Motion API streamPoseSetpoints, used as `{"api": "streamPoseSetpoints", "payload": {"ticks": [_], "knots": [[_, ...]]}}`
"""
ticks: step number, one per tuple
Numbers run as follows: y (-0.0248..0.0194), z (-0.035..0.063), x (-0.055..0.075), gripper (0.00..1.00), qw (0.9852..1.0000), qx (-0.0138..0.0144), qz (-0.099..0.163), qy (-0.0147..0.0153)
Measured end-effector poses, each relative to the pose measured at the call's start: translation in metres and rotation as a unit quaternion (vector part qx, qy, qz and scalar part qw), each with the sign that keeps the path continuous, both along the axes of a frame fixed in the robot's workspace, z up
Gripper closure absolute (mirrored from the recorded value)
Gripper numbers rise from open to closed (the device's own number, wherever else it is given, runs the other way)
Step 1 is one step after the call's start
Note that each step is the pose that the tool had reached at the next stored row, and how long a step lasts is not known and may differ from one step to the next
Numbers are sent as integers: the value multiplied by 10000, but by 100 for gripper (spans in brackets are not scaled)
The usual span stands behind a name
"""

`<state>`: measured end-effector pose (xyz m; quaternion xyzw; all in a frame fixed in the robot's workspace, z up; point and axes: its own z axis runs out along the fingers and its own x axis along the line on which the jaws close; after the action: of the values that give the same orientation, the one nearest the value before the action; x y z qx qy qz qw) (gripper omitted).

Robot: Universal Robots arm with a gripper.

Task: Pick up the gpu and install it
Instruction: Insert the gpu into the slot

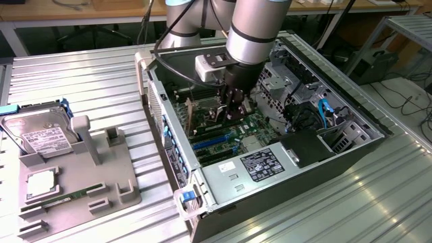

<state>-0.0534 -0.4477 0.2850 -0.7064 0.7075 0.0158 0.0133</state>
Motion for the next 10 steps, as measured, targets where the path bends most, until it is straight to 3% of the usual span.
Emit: {"api": "streamPoseSetpoints", "payload": {"ticks": [6,10], "knots": [[-18,-66,-53,72,10000,1,-4,1],[-91,-86,-65,72,10000,4,-7,1]]}}
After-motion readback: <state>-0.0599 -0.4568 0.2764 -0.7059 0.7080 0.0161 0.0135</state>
